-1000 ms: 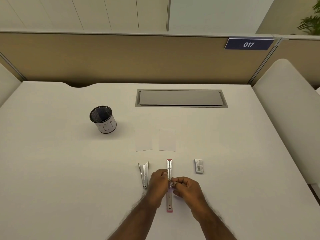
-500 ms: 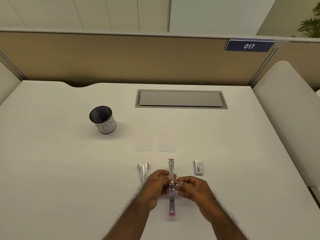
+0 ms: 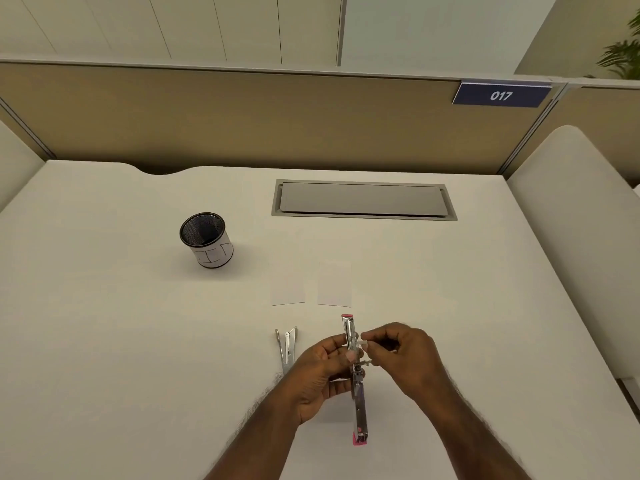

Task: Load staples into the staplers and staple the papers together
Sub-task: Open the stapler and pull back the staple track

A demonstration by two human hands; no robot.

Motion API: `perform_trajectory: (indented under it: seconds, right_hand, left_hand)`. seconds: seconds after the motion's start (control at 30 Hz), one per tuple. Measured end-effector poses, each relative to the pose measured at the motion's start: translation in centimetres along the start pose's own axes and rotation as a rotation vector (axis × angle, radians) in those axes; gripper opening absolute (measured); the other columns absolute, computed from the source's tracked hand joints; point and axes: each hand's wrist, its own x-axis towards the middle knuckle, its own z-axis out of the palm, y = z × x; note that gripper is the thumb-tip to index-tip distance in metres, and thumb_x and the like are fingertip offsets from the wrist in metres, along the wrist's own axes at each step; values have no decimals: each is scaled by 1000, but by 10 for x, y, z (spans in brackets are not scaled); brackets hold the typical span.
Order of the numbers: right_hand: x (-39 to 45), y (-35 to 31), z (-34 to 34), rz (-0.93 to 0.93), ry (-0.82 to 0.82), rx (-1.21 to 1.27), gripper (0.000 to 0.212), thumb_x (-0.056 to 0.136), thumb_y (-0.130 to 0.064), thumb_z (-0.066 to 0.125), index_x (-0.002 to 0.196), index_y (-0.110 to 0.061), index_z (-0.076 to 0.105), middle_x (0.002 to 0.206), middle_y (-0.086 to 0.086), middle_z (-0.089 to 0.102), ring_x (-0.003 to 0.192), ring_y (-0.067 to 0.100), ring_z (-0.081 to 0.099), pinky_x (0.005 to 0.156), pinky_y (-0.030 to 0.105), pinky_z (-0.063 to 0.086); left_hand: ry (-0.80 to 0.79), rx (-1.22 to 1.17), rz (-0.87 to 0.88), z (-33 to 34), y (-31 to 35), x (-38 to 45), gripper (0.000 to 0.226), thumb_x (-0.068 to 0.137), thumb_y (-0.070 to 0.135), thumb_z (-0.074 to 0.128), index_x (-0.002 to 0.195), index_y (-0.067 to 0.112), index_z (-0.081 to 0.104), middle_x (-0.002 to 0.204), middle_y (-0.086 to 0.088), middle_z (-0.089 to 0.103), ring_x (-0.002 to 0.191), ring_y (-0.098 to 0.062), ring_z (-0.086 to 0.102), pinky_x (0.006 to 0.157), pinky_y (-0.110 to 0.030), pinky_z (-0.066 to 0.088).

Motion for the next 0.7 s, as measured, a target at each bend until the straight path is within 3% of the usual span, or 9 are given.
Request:
perform_trajectory:
  seconds: [0.13,0.27,0.47,0.7]
  right_hand:
    - [0,-7,-2,-94,-3,-177,14,79,-17,76,79,-30,72,77,-17,68,76,-6,63,63,6,49]
    - [2,-12,-10,-169,-63,-275,14,79,-18,77,78,-31,72,75,-16,64,73,-4,63,64,9,50]
    - [4,-20,-17,-265,-161,-451,7,83,-25,69,85,-30,73,80,-12,61,77,5,60,70,27,54]
    - [2,-25,-21,-327,-263,-566,14,91,-29,62,99,-31,73,91,-11,62,82,7,57,72,23,50]
  left_hand:
    - [-24,7,12,1,3,-2,40,80,18,76,119,17,67,107,-10,73,87,-24,70,75,-35,57]
    - [-45,27,20,2,5,-3,45,78,20,77,121,17,64,110,-9,73,90,-23,70,76,-35,57]
    - [-72,25,24,4,5,-2,40,79,19,77,118,18,66,109,-9,72,92,-25,70,79,-38,57]
    - [-76,-2,22,3,4,-2,41,79,27,77,118,18,66,102,-9,72,88,-25,69,77,-36,57]
